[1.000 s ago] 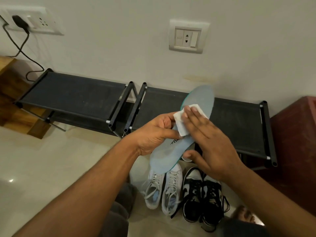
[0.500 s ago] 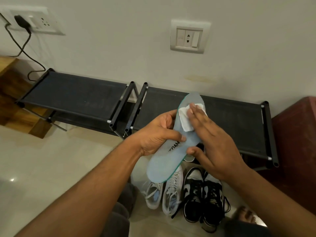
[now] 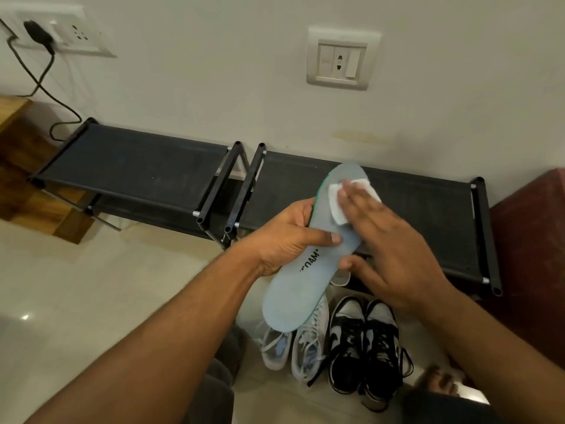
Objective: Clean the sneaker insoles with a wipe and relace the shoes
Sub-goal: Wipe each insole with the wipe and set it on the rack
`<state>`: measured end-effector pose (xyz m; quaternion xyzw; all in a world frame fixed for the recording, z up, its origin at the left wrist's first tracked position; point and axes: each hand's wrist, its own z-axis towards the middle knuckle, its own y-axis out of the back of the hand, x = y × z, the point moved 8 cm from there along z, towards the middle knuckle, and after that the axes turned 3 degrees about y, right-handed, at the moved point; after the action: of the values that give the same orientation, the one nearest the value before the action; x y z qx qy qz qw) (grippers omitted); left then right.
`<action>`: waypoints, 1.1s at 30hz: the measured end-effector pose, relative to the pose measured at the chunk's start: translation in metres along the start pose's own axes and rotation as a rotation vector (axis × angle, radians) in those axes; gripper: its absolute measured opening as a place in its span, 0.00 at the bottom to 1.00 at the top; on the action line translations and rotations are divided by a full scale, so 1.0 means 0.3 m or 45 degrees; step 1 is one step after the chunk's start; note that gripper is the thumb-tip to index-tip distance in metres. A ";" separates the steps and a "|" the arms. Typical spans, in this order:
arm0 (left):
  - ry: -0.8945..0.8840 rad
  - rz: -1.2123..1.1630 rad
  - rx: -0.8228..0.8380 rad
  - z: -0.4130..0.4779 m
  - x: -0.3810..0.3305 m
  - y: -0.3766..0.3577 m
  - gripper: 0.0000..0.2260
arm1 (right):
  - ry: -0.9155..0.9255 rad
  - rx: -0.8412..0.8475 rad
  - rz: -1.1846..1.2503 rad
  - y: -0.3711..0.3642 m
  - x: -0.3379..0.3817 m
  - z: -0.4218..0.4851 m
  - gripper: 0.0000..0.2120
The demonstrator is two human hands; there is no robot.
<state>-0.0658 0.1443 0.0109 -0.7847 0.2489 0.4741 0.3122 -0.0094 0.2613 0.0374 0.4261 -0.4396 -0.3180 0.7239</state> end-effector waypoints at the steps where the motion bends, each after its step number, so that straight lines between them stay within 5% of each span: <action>1: -0.001 0.009 0.005 -0.001 -0.002 -0.001 0.17 | -0.070 -0.026 0.039 0.016 -0.023 0.003 0.44; 6: -0.010 0.040 0.033 0.001 0.006 0.003 0.19 | 0.119 0.069 -0.026 -0.036 0.061 -0.010 0.46; 10: -0.013 0.029 0.040 0.004 0.005 -0.004 0.22 | -0.081 0.017 0.043 0.008 -0.004 -0.001 0.46; 13: -0.026 0.043 0.019 0.005 0.008 0.006 0.22 | 0.148 0.096 -0.062 -0.039 0.087 -0.009 0.48; 17: -0.019 0.050 0.035 0.011 0.006 -0.009 0.22 | -0.123 0.005 -0.003 0.024 -0.033 0.001 0.46; 21: -0.002 0.115 0.067 0.003 0.013 -0.014 0.15 | 0.122 0.055 -0.043 -0.029 0.077 -0.006 0.47; 25: 0.002 0.095 0.104 0.008 0.014 -0.034 0.22 | -0.181 -0.035 0.048 0.030 -0.043 0.006 0.46; 29: 0.022 0.132 0.069 0.007 0.024 -0.025 0.19 | 0.054 0.030 -0.029 -0.020 0.056 0.002 0.47; 33: 0.018 0.111 0.079 0.014 0.028 -0.039 0.24 | -0.193 -0.065 0.081 0.033 -0.048 0.007 0.46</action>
<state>-0.0568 0.1546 0.0048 -0.7663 0.2998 0.4738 0.3136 -0.0165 0.2770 0.0415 0.3679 -0.4984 -0.3373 0.7089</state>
